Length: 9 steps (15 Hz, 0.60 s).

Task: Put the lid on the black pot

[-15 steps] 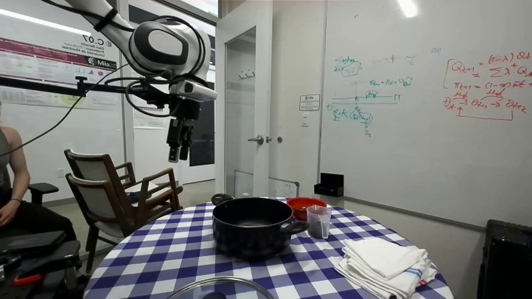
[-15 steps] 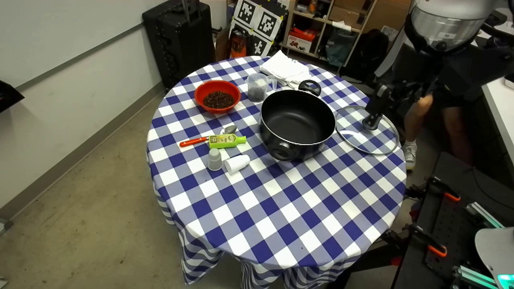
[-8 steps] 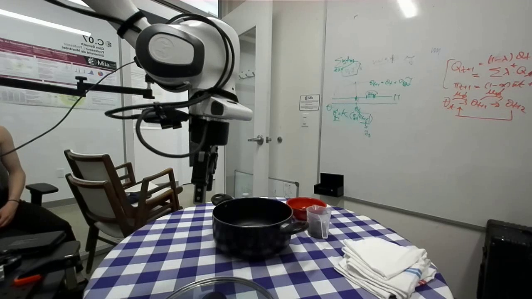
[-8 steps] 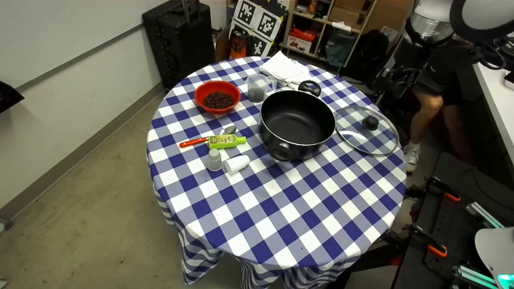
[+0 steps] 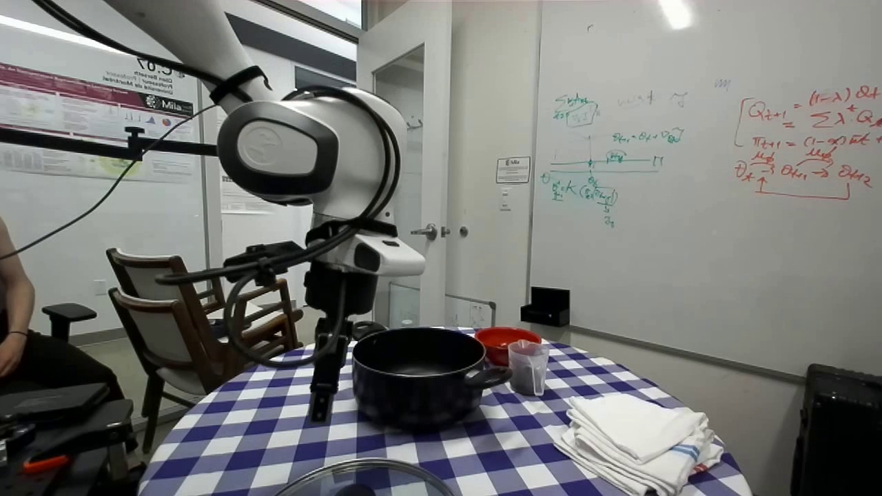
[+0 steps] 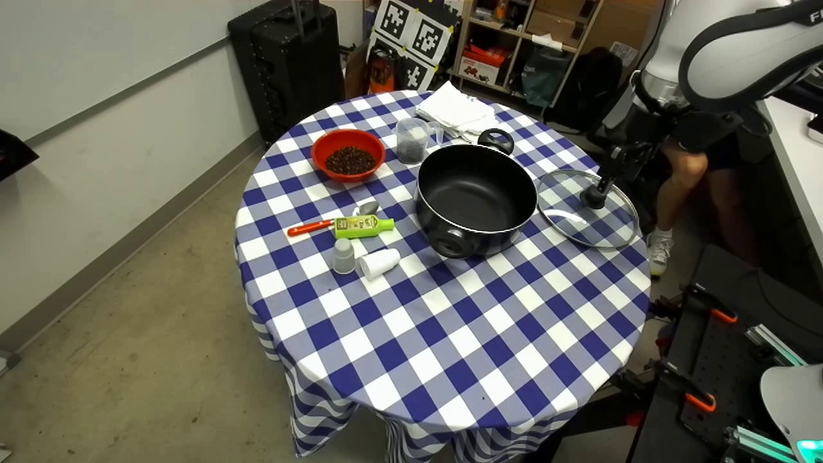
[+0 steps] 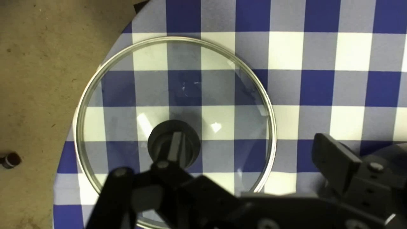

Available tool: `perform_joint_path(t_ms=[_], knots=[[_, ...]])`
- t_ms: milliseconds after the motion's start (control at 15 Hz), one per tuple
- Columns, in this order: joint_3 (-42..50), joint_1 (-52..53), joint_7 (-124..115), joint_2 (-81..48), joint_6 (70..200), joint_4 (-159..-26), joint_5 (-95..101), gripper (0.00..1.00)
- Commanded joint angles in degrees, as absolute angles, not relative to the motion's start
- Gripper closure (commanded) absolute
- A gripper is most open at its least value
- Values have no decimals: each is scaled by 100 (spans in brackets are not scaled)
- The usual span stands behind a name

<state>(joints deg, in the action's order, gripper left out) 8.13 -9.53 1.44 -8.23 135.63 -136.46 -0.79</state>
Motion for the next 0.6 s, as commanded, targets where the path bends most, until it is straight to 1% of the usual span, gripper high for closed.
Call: perform_joint_path(t_ms=[0,533], knots=[[905,-975,127,-1091,13997,-13792,45,0],[1132,-1020,-103,-1580,15192,-13780,36,0]])
